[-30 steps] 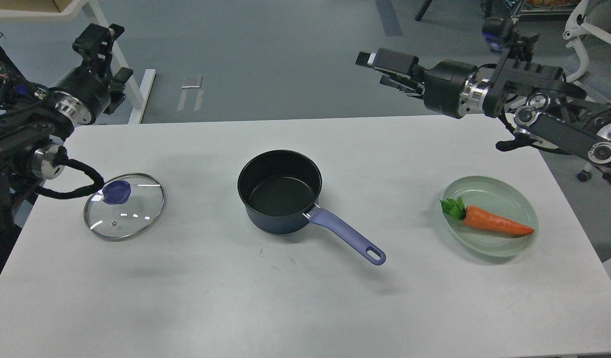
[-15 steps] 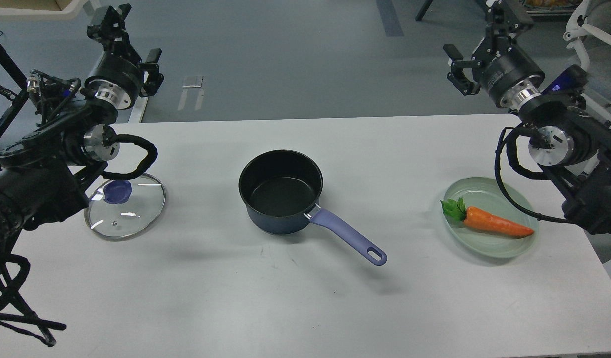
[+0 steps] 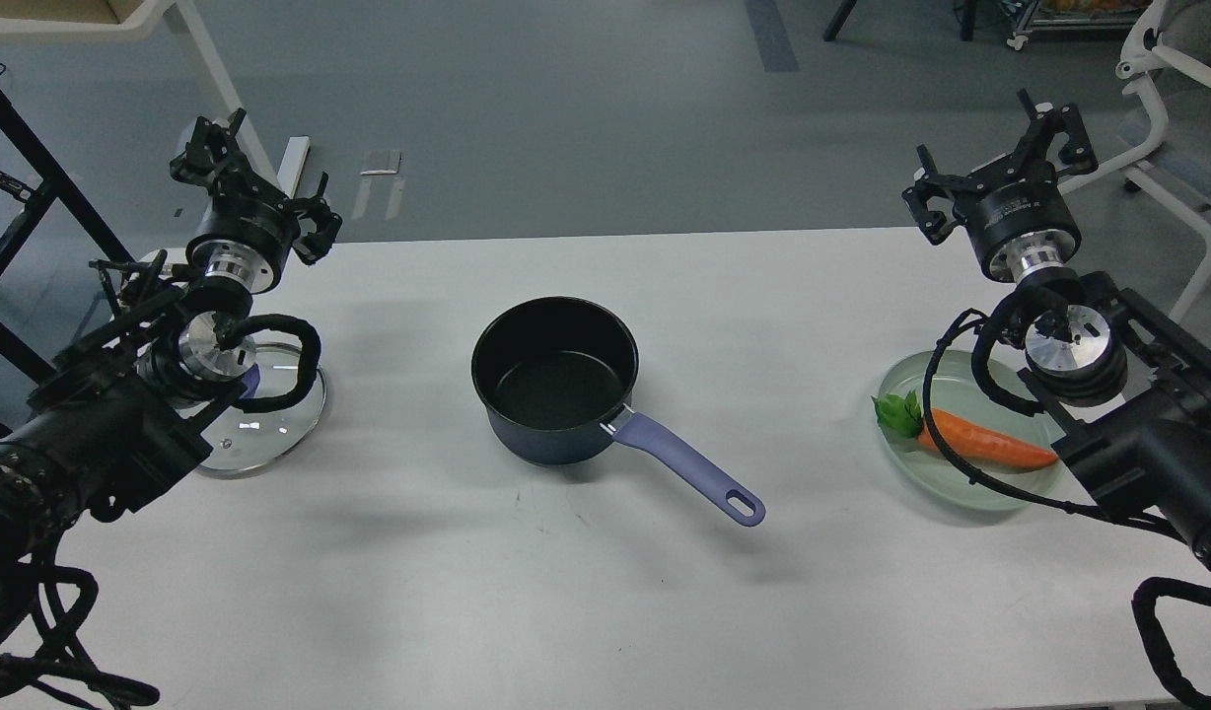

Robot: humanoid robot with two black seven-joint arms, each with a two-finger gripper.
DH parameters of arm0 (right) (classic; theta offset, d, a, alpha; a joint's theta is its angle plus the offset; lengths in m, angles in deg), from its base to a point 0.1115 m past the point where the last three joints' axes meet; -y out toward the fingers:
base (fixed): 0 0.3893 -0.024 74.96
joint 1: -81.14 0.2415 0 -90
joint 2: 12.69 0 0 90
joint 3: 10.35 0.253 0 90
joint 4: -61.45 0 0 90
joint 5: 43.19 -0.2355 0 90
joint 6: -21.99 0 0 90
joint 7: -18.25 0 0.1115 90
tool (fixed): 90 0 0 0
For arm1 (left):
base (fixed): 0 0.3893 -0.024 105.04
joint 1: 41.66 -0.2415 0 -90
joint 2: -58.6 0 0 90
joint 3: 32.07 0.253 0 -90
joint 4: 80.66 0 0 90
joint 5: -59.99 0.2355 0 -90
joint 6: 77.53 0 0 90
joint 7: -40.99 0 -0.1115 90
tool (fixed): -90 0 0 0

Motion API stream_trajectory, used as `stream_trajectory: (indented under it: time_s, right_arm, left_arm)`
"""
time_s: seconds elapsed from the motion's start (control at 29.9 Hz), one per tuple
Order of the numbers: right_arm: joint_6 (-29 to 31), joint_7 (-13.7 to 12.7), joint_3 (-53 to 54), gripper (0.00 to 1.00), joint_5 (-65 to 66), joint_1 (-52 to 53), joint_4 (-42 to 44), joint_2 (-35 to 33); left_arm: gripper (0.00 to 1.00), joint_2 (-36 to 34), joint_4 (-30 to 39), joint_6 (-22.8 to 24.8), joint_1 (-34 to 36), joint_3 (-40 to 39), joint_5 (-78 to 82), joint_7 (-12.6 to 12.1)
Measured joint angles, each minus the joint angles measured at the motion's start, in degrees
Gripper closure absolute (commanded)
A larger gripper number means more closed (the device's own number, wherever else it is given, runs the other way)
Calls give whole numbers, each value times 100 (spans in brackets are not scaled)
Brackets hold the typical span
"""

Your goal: Open pot lid

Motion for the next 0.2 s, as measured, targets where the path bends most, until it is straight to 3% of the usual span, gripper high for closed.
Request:
stream_trajectory:
  time_s: [0.2]
  right_arm:
    - [1, 5, 1, 0, 11, -15, 29, 68]
  left_arm:
    - [1, -132, 4, -73, -32, -26, 28, 15]
